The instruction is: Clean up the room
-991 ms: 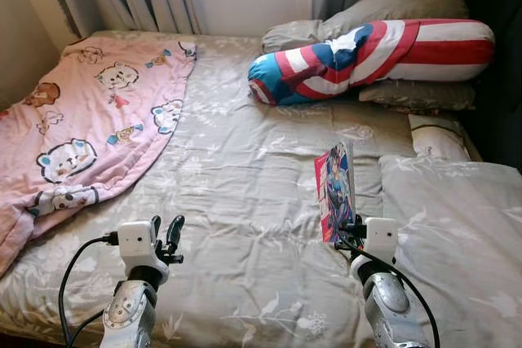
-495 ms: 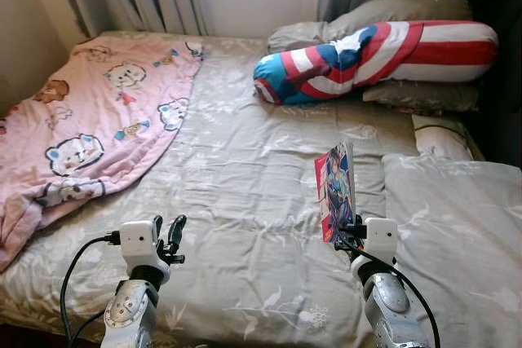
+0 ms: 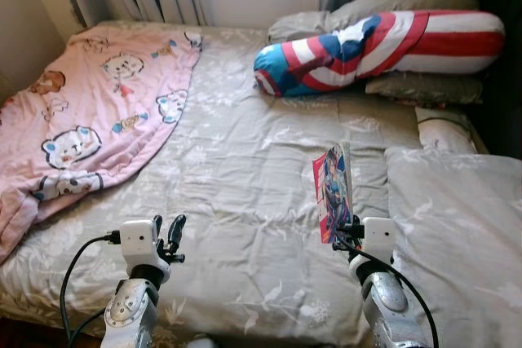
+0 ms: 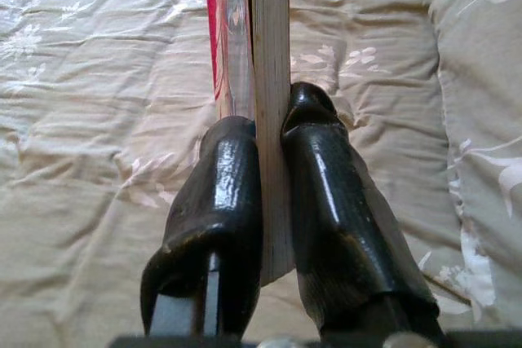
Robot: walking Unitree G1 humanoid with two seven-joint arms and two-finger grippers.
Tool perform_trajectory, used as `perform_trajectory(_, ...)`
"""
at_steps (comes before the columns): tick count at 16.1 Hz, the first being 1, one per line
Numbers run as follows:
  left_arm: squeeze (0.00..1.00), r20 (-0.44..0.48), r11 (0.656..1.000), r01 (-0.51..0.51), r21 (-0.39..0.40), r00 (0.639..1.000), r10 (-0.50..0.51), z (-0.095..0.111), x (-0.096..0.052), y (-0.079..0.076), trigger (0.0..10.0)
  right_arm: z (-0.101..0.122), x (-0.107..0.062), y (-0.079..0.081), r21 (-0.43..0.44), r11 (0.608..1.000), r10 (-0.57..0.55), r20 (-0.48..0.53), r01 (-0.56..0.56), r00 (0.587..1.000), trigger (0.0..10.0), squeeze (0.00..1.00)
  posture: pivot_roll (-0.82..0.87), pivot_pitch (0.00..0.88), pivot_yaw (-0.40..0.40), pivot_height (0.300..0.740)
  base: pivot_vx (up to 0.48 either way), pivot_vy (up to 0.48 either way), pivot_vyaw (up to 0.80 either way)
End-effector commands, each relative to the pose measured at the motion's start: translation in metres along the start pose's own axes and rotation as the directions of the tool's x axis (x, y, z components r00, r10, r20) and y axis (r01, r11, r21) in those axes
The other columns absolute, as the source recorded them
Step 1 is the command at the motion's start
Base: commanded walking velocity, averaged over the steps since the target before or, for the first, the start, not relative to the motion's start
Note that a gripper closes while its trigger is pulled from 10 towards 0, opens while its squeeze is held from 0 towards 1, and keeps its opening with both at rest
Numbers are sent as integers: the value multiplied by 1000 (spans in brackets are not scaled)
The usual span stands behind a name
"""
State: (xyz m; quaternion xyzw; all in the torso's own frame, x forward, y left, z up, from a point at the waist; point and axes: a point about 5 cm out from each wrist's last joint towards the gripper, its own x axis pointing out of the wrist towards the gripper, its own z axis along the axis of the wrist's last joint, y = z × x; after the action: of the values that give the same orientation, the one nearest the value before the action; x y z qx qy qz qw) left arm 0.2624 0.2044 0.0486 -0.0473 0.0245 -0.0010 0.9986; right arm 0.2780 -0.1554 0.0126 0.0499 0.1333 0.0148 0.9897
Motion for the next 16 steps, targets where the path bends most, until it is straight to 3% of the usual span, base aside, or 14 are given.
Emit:
perform_trajectory(1,0,-17,1000,4,3,1000,-4,-3,-2,-1,10000,6,2,2,-5,1000,12,33,-12,999,10000,0,33,110,-5,668,0,0,0)
perform_trajectory(16,0,-31,1000,8,2,999,-8,-4,-3,-1,10000,3,1,4,7,1000,24,16,-24,1000,10000,0,35,116,-5,668,0,0,0)
